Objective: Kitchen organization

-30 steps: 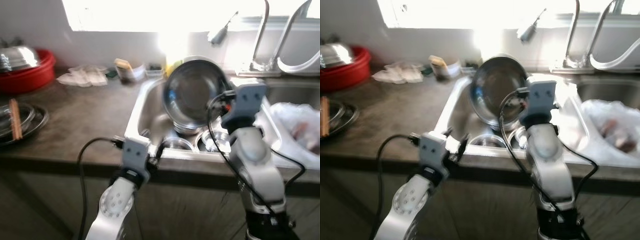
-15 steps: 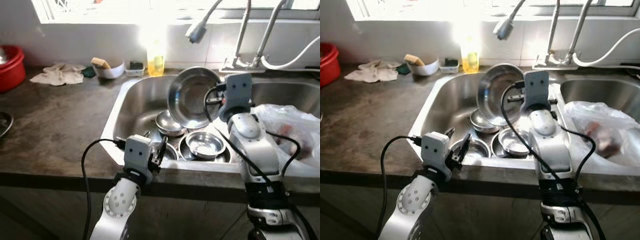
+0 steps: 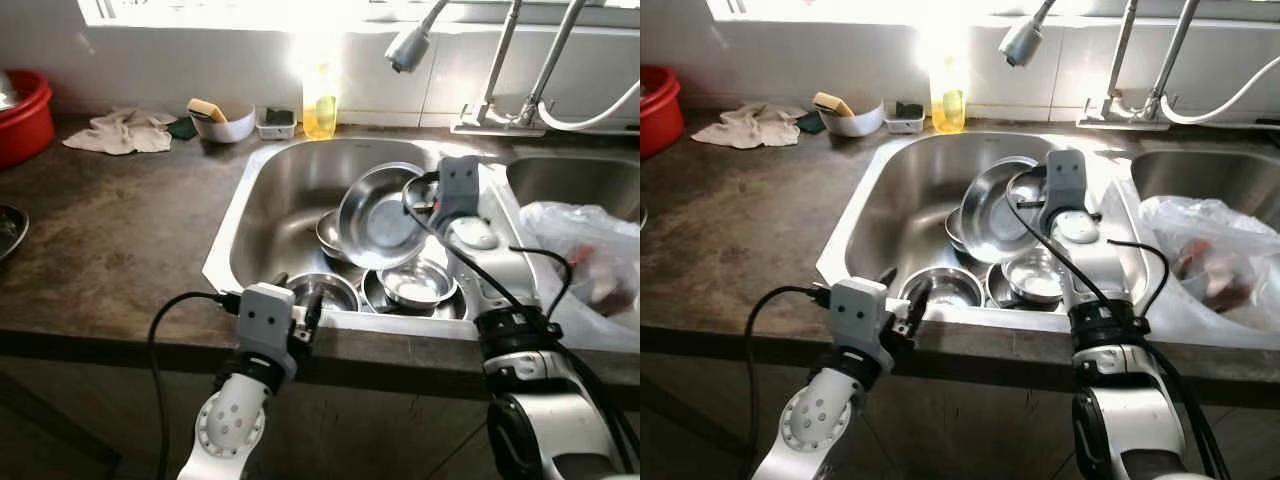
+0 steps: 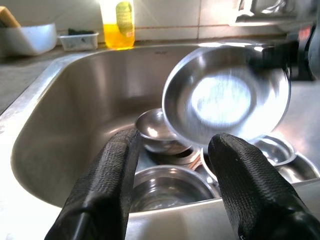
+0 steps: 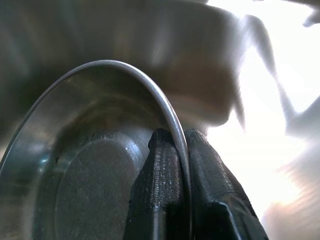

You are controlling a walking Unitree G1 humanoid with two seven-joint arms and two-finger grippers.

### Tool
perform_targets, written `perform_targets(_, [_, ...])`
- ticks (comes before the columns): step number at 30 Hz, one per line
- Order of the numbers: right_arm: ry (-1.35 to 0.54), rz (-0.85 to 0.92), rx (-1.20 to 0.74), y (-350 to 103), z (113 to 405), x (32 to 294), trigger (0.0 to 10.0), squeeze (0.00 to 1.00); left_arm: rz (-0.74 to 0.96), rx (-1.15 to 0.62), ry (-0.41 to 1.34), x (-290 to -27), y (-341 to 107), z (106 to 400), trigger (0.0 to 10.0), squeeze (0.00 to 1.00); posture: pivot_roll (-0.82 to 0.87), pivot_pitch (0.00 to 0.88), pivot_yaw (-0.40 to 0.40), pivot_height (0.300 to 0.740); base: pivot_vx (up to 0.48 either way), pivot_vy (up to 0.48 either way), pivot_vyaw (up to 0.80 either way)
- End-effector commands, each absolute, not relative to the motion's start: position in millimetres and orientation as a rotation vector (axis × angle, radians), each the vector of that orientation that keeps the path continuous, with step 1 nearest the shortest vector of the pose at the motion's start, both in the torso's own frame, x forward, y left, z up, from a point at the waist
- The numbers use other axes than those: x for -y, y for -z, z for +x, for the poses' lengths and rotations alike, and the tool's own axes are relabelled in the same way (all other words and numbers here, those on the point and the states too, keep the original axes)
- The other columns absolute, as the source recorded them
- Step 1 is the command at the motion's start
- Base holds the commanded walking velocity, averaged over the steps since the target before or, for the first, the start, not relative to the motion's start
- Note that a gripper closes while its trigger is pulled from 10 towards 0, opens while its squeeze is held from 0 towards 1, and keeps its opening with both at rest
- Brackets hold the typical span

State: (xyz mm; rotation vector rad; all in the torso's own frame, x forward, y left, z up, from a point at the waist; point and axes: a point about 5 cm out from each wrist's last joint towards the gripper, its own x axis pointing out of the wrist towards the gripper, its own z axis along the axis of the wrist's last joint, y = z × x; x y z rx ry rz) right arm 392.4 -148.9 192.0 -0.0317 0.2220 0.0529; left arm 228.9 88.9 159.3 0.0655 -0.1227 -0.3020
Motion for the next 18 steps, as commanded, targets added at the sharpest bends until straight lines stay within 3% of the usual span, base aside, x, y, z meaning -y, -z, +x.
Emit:
perform_targets(1, [-0.104, -0.026, -0.276, -185.5, 395.2, 140.5, 10.0, 0.00, 0.065, 0.122, 0.300, -88.4, -162.8, 223.2, 10.0, 0.00, 0.13, 0.187, -0.046, 0.740, 0.000, 0.000, 0.00])
perform_targets(8, [-0.166, -0.030, -0.330, -171.2, 393.6, 131.8, 10.0, 0.00, 0.067, 0.101, 0.301, -88.9, -162.0, 218.1, 10.0, 0.00, 0.14, 0.202, -0.044, 0.740, 0.000, 0.000, 0.00])
perform_targets(9, [-0.169, -0.029, -0.332, -170.2, 393.3, 131.6, 10.0, 0.14, 0.067, 0.100, 0.302, -88.9, -161.9, 217.8, 10.0, 0.00, 0.14, 0.202, -0.044, 0.740, 0.000, 0.000, 0.00])
perform_targets(10, [-0.162, -0.025, -0.327, -170.0, 393.7, 132.2, 10.0, 0.63, 0.066, 0.098, 0.302, -88.9, -162.0, 217.5, 10.0, 0.00, 0.14, 0.202, -0.044, 0.740, 0.000, 0.000, 0.00])
perform_targets(11, [-0.153, -0.015, -0.320, -170.4, 394.3, 133.2, 10.0, 1.00, 0.066, 0.096, 0.302, -88.9, -162.1, 217.6, 10.0, 0.00, 0.14, 0.202, -0.044, 0.740, 0.000, 0.000, 0.00])
perform_targets(18, [-0.134, -0.002, -0.305, -167.5, 394.0, 137.5, 10.0, 1.00, 0.066, 0.093, 0.306, -87.9, -162.2, 219.5, 10.0, 0.00, 0.14, 0.183, -0.044, 0.740, 0.000, 0.000, 0.00])
